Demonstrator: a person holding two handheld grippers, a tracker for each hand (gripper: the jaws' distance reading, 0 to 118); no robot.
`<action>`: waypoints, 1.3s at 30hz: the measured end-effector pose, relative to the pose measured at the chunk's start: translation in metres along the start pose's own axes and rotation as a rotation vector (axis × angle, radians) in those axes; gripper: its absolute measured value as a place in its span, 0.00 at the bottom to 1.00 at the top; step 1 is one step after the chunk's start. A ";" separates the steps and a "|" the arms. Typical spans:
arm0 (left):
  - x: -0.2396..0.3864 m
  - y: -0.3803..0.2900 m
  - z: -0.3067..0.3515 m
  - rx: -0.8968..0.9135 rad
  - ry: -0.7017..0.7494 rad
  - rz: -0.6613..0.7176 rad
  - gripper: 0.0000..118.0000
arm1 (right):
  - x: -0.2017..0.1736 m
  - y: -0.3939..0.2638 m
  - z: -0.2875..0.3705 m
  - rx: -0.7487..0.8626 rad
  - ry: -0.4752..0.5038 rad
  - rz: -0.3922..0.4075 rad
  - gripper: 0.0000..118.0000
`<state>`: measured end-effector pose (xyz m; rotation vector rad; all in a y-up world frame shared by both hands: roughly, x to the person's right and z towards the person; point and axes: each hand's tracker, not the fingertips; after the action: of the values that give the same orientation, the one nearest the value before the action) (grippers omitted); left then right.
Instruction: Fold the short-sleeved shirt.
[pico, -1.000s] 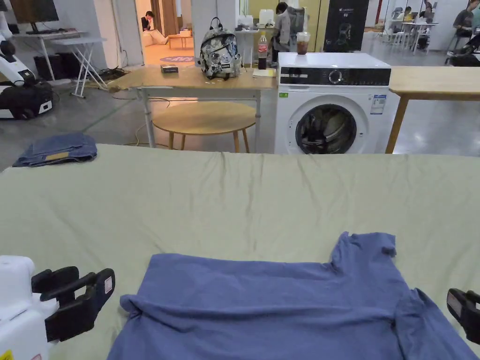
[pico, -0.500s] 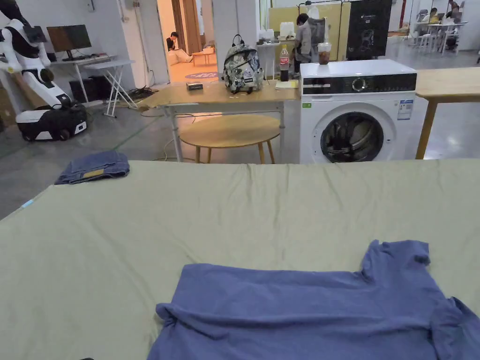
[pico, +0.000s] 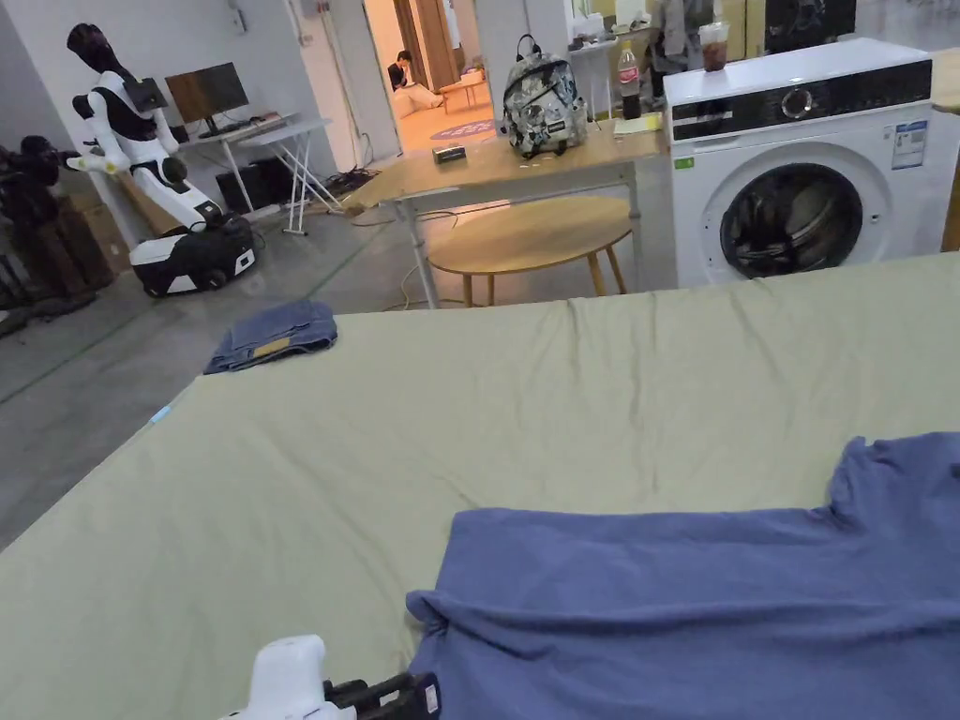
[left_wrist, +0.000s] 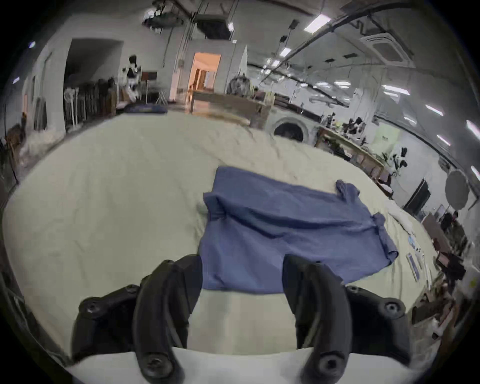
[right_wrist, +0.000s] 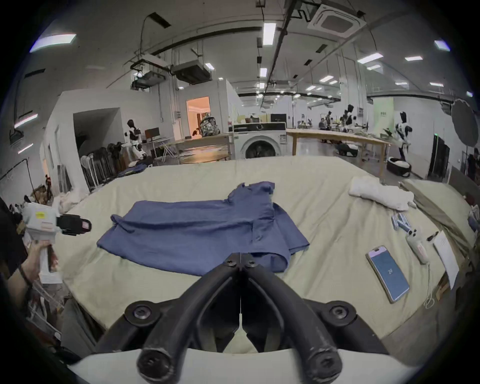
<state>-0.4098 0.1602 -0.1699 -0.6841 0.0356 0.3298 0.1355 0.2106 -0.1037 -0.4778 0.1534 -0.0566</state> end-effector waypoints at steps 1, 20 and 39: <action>-0.003 0.002 -0.016 -0.015 0.031 0.003 0.53 | 0.005 -0.002 -0.001 -0.012 -0.007 -0.010 0.00; 0.023 -0.015 -0.091 -0.197 0.147 -0.171 0.04 | 0.057 0.000 -0.108 -0.152 -0.053 -0.309 0.64; 0.030 0.006 0.009 0.021 0.022 -0.141 0.02 | 0.042 0.014 -0.120 -0.218 -0.179 -0.257 0.03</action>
<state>-0.3838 0.1787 -0.1706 -0.6655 0.0114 0.1868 0.1582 0.1647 -0.2207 -0.7159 -0.0794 -0.2497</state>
